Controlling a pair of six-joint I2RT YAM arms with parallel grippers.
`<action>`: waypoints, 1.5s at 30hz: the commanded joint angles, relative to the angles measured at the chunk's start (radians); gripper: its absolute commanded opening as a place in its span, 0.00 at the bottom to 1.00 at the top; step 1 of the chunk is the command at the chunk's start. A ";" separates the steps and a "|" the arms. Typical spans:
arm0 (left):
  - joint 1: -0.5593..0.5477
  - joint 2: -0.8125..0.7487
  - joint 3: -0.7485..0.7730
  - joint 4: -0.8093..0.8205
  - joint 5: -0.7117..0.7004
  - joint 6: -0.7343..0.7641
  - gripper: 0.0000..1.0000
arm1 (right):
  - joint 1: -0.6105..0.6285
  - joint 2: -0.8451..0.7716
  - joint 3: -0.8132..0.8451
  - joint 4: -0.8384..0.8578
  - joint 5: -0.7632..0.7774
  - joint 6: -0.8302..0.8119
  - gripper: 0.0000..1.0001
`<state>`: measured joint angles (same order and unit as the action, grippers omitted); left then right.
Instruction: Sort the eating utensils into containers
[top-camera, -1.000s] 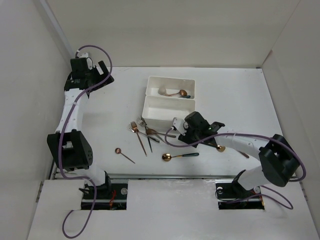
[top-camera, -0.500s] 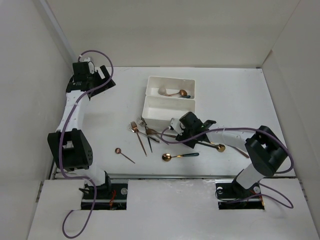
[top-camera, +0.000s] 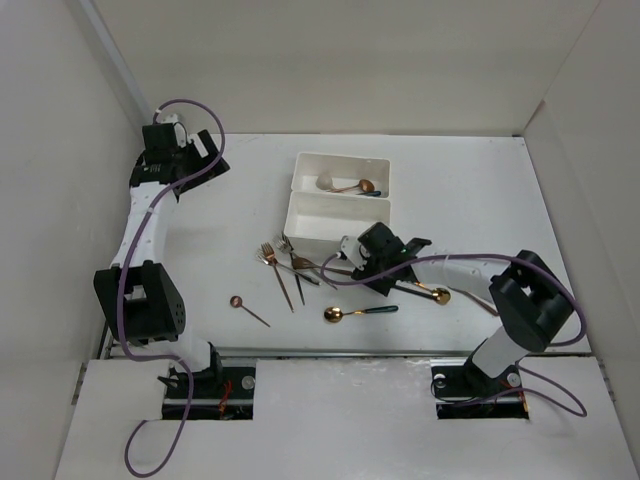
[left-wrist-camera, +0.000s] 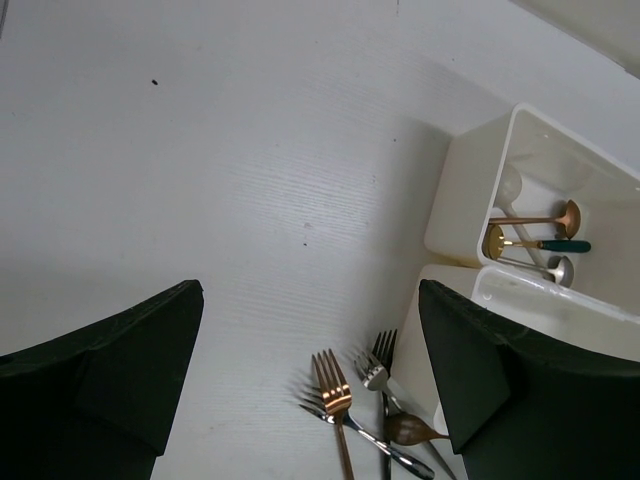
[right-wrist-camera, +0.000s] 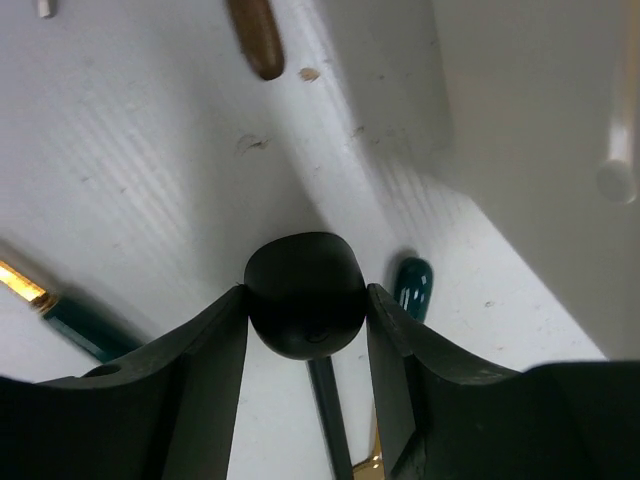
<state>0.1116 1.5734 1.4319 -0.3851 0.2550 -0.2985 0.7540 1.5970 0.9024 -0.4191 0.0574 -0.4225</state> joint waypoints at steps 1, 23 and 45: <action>0.008 -0.050 0.001 0.029 0.009 -0.011 0.86 | 0.007 -0.067 0.077 -0.081 -0.073 -0.010 0.09; 0.008 -0.010 -0.059 0.029 0.038 -0.011 0.84 | -0.119 0.253 0.804 0.243 -0.008 -0.422 0.10; 0.008 -0.003 -0.192 -0.044 0.059 0.001 0.81 | -0.094 0.440 1.026 0.284 0.119 -0.242 1.00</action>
<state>0.1135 1.5757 1.2522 -0.4126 0.2966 -0.2947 0.6350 2.1555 1.8896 -0.1921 0.1169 -0.7315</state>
